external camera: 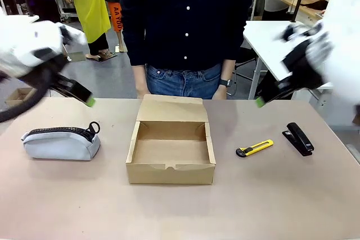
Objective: Pack the items into the box.
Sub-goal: Pick up the item specified by the human and place it in the Mailer Box.
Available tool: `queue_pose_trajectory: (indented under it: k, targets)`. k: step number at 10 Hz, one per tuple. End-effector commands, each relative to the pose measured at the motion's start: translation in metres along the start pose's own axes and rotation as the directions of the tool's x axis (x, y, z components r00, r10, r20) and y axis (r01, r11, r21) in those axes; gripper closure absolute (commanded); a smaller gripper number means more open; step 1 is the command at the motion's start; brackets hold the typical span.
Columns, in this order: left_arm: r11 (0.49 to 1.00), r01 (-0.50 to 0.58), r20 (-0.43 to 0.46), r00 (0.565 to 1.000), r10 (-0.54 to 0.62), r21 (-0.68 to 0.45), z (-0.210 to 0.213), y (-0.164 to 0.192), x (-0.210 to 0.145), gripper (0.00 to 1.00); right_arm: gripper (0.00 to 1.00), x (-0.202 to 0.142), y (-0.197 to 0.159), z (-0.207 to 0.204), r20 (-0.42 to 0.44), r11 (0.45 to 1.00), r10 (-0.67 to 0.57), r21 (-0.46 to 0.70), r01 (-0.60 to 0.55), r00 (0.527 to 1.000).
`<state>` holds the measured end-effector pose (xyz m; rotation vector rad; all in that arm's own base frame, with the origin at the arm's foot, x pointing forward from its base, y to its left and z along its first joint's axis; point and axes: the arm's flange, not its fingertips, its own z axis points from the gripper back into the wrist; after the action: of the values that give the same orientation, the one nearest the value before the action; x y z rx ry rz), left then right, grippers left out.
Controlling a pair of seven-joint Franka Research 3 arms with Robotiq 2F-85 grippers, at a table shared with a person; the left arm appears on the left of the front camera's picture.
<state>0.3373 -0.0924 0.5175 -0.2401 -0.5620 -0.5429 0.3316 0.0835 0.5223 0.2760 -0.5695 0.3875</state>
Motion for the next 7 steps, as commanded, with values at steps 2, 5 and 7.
queue_pose_trajectory:
  k: [2,5,7]
  targets:
    - [0.922,-0.225,0.135,0.951,0.278,-0.316,0.083,0.083,-0.109,0.0,0.0,-0.094,-0.098,0.103,0.1,0.869,-0.449,0.28,0.408,0.888]
    - [0.798,-0.395,0.204,0.826,0.525,-0.454,0.109,0.169,-0.196,0.0,0.0,-0.181,-0.189,0.138,0.175,0.674,-0.695,0.499,0.546,0.697]
    - [0.686,-0.485,0.227,0.702,0.675,-0.542,0.1,0.207,-0.251,0.0,0.0,-0.238,-0.236,0.133,0.166,0.529,-0.815,0.603,0.597,0.555]
